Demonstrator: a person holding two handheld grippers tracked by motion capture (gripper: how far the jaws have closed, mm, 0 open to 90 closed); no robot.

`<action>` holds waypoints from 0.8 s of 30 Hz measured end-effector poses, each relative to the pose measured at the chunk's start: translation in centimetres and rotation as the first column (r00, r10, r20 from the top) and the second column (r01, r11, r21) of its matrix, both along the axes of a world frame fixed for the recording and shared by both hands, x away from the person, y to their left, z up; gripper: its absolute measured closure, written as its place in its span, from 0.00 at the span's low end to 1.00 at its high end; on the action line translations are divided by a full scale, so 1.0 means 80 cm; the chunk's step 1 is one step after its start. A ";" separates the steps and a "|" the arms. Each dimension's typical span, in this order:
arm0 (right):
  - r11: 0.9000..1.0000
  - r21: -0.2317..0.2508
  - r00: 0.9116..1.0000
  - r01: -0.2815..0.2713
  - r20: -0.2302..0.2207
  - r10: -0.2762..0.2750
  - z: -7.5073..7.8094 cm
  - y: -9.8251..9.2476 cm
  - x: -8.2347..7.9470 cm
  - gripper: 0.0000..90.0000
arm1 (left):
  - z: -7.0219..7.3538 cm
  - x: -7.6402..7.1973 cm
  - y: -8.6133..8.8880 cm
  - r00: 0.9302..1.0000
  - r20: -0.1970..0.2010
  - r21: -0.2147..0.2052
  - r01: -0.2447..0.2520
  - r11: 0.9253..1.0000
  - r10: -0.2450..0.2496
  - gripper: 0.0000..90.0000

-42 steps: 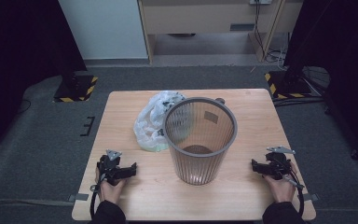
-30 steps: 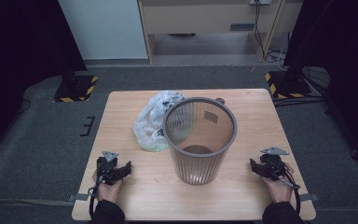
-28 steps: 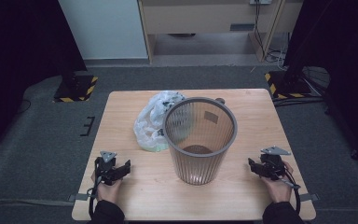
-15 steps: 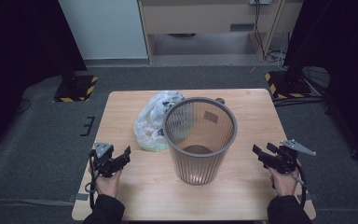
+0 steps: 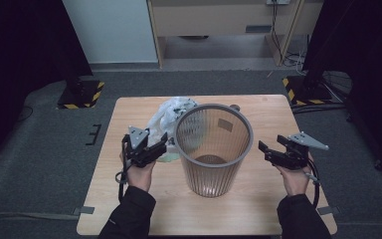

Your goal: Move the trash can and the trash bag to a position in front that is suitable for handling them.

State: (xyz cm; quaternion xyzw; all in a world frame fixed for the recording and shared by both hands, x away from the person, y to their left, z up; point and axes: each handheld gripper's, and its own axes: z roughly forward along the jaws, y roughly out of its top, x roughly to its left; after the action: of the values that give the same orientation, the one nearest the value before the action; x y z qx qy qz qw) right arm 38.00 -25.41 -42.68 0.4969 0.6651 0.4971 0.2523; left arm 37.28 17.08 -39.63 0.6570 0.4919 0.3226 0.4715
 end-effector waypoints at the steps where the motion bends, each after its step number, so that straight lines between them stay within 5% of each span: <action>1: 1.000 -0.003 1.000 -0.001 0.003 0.001 0.002 0.006 0.003 0.23 | 0.001 0.001 -0.007 1.000 0.006 0.005 0.006 1.000 -0.006 0.38; 6: 1.000 -0.024 1.000 0.001 0.025 0.000 0.008 0.032 0.014 0.26 | 0.001 0.002 -0.028 0.999 0.015 0.028 0.036 0.999 -0.036 0.47; 10: 0.999 -0.026 0.999 -0.035 0.021 0.036 0.010 0.051 0.017 0.41 | -0.003 -0.002 -0.028 0.999 0.025 0.018 0.039 0.999 -0.039 0.51; 13: 0.996 -0.072 0.998 -0.053 0.042 0.056 0.012 0.069 0.013 0.54 | -0.004 -0.008 -0.032 0.997 0.032 0.024 0.062 0.998 -0.063 0.58; 15: 0.996 -0.080 0.997 -0.047 0.055 0.052 0.012 0.074 0.010 0.60 | -0.004 -0.013 -0.035 0.998 0.026 0.041 0.063 0.997 -0.064 0.65; 18: 0.997 -0.060 0.998 -0.049 0.039 0.051 0.010 0.074 0.009 0.64 | -0.005 -0.016 -0.035 0.997 0.003 0.018 0.083 0.996 -0.083 0.72; 24: 0.994 -0.095 0.998 -0.061 0.029 0.064 0.011 0.084 0.003 0.73 | -0.006 -0.020 -0.035 0.994 -0.039 -0.001 0.106 0.994 -0.106 0.90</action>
State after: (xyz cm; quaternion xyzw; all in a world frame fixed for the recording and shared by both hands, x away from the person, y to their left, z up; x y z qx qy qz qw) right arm 38.25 -18.69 -41.80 0.4555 0.6987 0.4809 0.2705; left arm 35.67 14.27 -40.14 0.6887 0.4651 0.2845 0.4780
